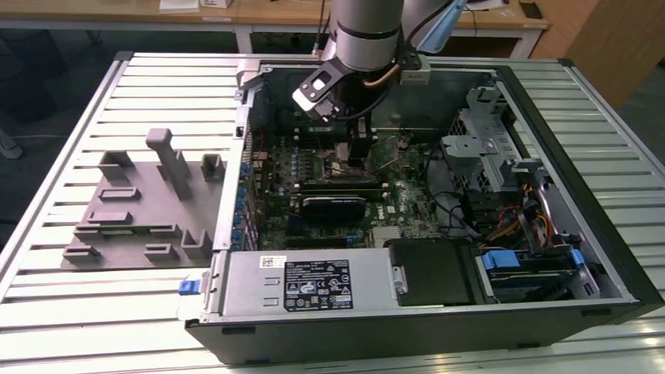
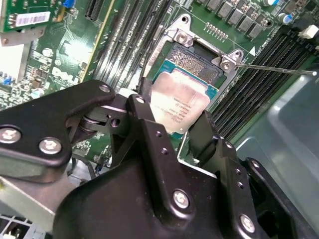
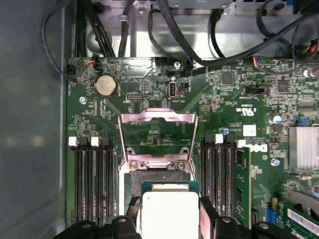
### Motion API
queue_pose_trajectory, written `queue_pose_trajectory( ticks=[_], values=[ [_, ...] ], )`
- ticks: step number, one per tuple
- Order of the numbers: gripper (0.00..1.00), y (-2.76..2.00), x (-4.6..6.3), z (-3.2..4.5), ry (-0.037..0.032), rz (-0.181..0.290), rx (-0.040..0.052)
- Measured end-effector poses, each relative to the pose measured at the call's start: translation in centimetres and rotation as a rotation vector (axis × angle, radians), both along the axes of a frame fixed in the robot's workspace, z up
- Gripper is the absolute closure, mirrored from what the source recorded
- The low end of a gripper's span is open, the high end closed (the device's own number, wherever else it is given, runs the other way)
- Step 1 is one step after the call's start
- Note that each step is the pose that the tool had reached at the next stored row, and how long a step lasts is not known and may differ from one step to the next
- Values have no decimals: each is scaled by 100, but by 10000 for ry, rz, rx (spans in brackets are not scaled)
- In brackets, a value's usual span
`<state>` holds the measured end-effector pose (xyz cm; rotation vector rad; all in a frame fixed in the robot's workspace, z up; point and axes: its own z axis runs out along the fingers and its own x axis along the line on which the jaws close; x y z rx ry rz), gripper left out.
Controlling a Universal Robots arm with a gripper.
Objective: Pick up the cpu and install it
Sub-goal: 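Place the cpu into insertion slot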
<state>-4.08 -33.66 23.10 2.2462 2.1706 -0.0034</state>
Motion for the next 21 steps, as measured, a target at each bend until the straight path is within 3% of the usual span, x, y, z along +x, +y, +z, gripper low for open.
queue_pose_trajectory(
  ticks=[13,21],
  values=[
    [46,0,-7,-96,1,13,17],
    [46,-1,-10,-139,2,280,16]
  ],
)
